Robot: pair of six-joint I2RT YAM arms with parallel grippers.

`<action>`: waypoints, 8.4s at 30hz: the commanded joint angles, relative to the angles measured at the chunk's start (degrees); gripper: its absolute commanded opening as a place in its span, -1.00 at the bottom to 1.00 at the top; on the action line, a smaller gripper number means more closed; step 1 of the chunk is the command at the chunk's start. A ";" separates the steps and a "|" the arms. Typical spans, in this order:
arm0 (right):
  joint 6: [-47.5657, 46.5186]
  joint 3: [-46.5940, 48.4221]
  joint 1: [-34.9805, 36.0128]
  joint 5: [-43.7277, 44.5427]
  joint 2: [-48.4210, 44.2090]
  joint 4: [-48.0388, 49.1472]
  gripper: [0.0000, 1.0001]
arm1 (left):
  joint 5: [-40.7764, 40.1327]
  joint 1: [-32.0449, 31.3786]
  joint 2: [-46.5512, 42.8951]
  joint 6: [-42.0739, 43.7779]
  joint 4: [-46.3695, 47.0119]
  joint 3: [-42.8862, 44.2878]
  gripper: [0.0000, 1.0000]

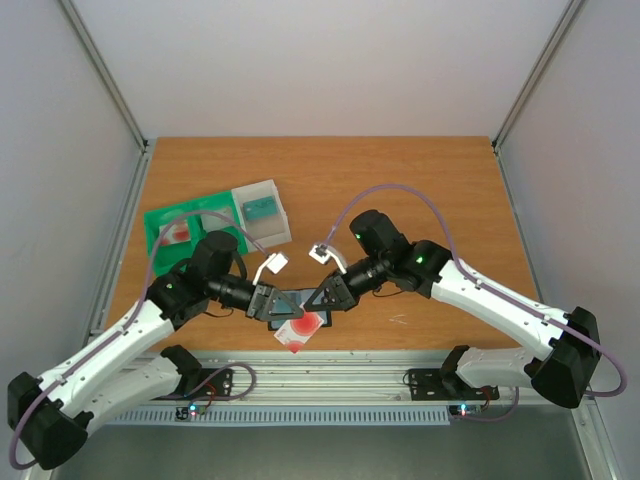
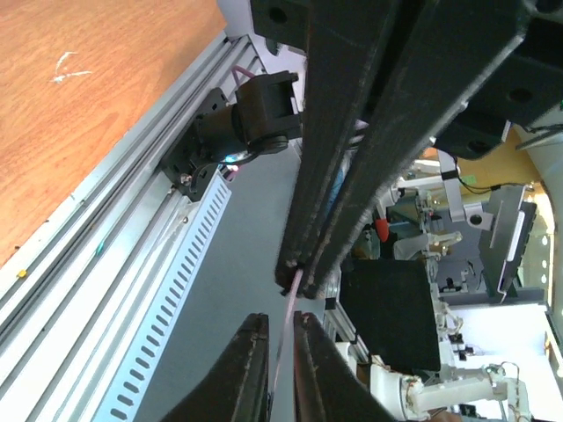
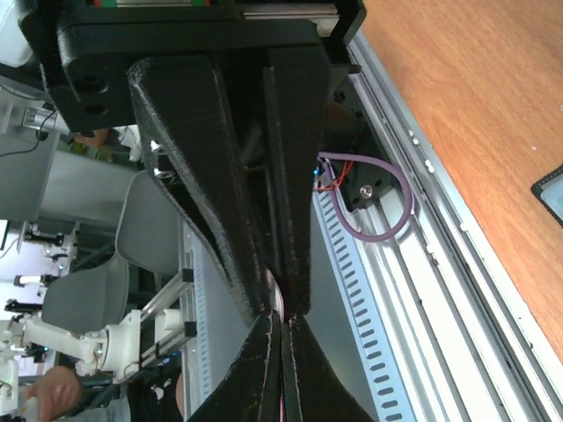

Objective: Take the credit cards out of the card holder

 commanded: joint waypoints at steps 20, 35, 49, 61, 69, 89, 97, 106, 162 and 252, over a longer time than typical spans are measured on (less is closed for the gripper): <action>30.98 -9.78 0.18 25.56 -9.24 26.68 -0.98 | -43.31 -0.21 -16.73 -10.64 -9.58 10.52 0.91; 41.41 -13.15 0.27 39.40 -13.22 39.12 -0.98 | -47.25 -0.21 -22.44 -23.11 1.48 0.68 0.68; 46.68 -16.33 0.25 36.92 -13.05 46.65 -0.97 | -44.93 -0.17 -20.60 -33.34 19.19 -6.48 -0.14; 48.40 -17.30 0.27 36.38 -12.26 49.17 -0.98 | -45.17 -0.17 -18.96 -34.48 22.12 -8.69 -0.64; 49.14 -18.25 0.25 36.57 -12.31 47.91 -0.87 | -44.98 -0.19 -19.38 -33.81 22.83 -9.23 -0.99; 39.36 -14.85 0.32 39.22 -17.24 22.89 0.97 | -40.69 5.37 -15.89 -23.91 10.84 -5.19 -0.99; 38.10 -15.83 0.27 39.67 -19.00 18.91 0.97 | -36.38 10.96 -7.34 -14.56 2.50 3.39 -0.99; 35.28 -14.36 0.10 42.23 -20.92 13.67 0.97 | -30.64 25.14 2.02 -3.82 -6.19 8.71 -0.99; 27.67 -10.35 -2.37 45.73 -25.27 4.00 0.97 | -43.24 61.35 41.59 15.93 -9.73 29.30 -0.97; 29.12 -9.54 3.53 34.44 10.57 16.30 -0.25 | -23.04 36.38 14.75 3.75 -17.52 4.25 0.61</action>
